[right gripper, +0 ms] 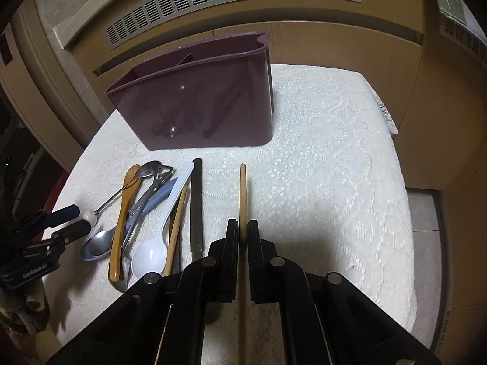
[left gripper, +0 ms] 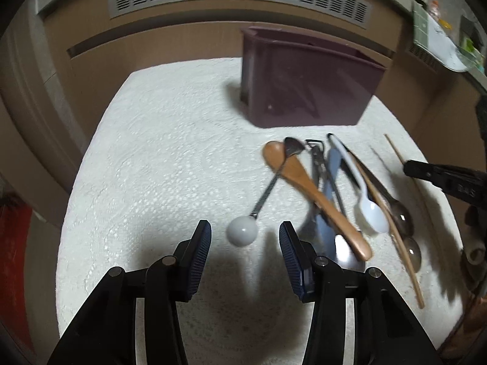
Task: Organize utensils
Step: 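Grasp the white-ball measuring spoon with the left tool while the right tool lifts the chopstick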
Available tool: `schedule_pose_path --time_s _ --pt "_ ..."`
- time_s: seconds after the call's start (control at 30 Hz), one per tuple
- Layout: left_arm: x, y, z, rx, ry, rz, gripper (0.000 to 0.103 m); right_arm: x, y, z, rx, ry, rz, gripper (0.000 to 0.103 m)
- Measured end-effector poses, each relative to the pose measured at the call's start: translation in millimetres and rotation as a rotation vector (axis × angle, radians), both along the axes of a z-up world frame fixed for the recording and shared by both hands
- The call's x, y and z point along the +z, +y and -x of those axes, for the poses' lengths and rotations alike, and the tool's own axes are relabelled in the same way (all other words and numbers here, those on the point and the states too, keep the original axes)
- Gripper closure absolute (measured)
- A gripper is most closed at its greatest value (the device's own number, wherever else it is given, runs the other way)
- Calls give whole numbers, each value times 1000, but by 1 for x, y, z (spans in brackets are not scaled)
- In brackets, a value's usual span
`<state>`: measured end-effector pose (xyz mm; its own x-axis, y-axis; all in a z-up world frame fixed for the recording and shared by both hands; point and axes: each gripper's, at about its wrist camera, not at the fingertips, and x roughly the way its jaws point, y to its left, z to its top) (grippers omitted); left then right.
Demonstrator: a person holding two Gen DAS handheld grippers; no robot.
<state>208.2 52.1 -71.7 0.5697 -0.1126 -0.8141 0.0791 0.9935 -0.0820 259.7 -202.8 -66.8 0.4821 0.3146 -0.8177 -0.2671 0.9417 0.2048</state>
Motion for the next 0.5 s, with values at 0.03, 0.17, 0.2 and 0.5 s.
schedule_pose_path --time_s 0.03,0.17,0.2,0.5 --pt "-4 1 -3 14 4 -6 55 0 -1 1 2 -4 -6 98" --pt "-12 -8 -8 31 -16 -34 79 4 4 3 3 -20 -28 98" --pt "-10 -9 -8 31 -25 -30 80 7 4 5 1 -29 -27 98" --pt "65 -6 13 36 -257 -42 80 39 10 21 -3 -158 10 98"
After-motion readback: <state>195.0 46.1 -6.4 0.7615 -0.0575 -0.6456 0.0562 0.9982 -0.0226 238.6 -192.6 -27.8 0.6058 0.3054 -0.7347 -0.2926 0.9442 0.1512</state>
